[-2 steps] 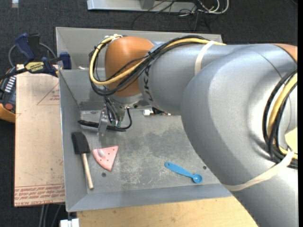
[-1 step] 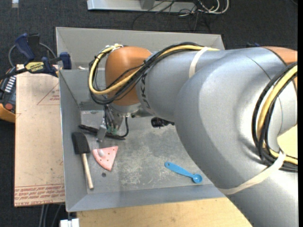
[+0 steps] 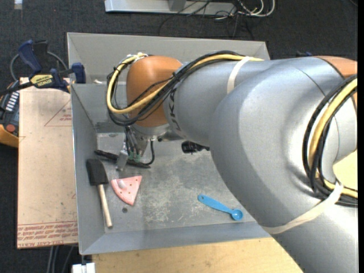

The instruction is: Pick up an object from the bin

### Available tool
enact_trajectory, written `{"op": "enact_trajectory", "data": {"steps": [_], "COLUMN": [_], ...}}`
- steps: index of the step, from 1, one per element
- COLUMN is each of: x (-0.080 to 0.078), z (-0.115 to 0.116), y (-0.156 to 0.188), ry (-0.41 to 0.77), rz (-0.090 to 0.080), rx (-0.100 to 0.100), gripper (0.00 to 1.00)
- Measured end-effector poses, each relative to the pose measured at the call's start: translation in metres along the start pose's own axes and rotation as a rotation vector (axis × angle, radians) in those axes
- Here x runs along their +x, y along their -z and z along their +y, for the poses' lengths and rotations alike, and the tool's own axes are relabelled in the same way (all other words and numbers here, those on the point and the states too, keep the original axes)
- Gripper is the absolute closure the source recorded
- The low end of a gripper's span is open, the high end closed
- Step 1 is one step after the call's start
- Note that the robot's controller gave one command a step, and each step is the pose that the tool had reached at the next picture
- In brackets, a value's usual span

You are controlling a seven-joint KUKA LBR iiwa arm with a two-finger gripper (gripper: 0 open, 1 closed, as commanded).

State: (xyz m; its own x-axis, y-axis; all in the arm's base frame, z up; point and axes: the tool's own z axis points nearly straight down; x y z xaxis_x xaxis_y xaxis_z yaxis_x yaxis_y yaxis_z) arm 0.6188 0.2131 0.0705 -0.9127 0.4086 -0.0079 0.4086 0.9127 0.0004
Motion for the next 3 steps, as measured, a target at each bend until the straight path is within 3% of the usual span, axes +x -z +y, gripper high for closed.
{"op": "enact_trajectory", "data": {"steps": [1, 2, 3], "x": [0.01, -0.006, -0.021], "z": [-0.006, -0.004, 0.018], "y": [0.07, 0.043, -0.001], "ry": [-0.003, 0.001, -0.161], "rz": [0.004, -0.006, 0.002], "rx": [0.003, -0.005, 0.005], "gripper": [1.0, 1.0, 1.0]}}
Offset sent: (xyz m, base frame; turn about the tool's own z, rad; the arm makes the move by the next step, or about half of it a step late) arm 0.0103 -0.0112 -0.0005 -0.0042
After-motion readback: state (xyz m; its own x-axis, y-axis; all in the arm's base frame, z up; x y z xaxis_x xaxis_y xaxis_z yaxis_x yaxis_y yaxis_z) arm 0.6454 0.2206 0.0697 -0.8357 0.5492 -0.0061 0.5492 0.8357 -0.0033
